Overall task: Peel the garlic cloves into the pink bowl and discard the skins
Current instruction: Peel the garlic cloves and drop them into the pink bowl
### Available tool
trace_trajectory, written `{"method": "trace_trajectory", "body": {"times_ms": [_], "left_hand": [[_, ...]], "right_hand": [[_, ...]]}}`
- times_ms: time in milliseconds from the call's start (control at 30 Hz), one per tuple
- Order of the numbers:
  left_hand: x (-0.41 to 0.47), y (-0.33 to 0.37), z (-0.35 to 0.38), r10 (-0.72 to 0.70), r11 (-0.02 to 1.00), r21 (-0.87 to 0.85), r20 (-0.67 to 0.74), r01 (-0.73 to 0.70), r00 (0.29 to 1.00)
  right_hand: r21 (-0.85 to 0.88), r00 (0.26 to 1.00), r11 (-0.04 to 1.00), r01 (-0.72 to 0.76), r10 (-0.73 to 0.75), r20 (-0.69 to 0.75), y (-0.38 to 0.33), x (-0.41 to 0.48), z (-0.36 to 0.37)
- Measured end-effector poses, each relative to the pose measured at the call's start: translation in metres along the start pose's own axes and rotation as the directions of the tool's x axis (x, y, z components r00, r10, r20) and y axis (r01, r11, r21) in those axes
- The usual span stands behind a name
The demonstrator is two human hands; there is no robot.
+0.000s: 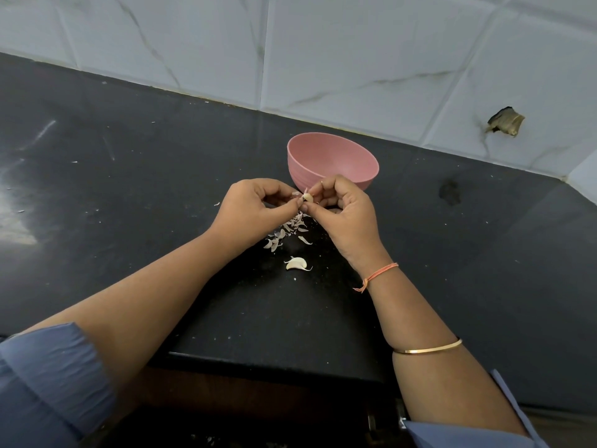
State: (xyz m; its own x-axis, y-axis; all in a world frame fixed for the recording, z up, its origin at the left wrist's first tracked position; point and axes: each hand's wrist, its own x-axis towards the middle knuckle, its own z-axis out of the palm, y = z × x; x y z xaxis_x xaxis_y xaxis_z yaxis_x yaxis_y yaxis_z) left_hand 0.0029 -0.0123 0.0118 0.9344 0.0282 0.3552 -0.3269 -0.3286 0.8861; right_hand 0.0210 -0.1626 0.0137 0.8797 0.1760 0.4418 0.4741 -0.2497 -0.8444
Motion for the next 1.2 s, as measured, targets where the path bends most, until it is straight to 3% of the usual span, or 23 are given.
{"method": "trace_trajectory", "body": {"times_ms": [333, 733, 900, 1200], "left_hand": [[0.0011, -0.0032, 0.0002, 0.041, 0.999, -0.008, -0.009, -0.041, 0.999], [0.0037, -0.0064, 0.0005, -0.012, 1.000, 0.012, -0.073, 0.013, 0.997], [0.0037, -0.0055, 0.0008, -0.010, 0.998, -0.059, -0.058, 0.007, 0.998], [0.0036, -0.0041, -0.0009, -0.002, 0.988, -0.156, -0.052, -0.006, 0.999]], "right_hand": [[-0.034, 0.999, 0.999, 0.004, -0.003, 0.043, 0.0017, -0.0010, 0.0018], [0.060, 0.999, 0.998, -0.031, 0.030, 0.028, -0.0009, -0.0011, 0.0029], [0.072, 0.999, 0.997, -0.039, 0.042, -0.035, -0.0005, 0.0001, 0.0018], [0.110, 1.000, 0.994, -0.026, 0.025, 0.015, 0.0009, 0.0000, 0.0001]]}}
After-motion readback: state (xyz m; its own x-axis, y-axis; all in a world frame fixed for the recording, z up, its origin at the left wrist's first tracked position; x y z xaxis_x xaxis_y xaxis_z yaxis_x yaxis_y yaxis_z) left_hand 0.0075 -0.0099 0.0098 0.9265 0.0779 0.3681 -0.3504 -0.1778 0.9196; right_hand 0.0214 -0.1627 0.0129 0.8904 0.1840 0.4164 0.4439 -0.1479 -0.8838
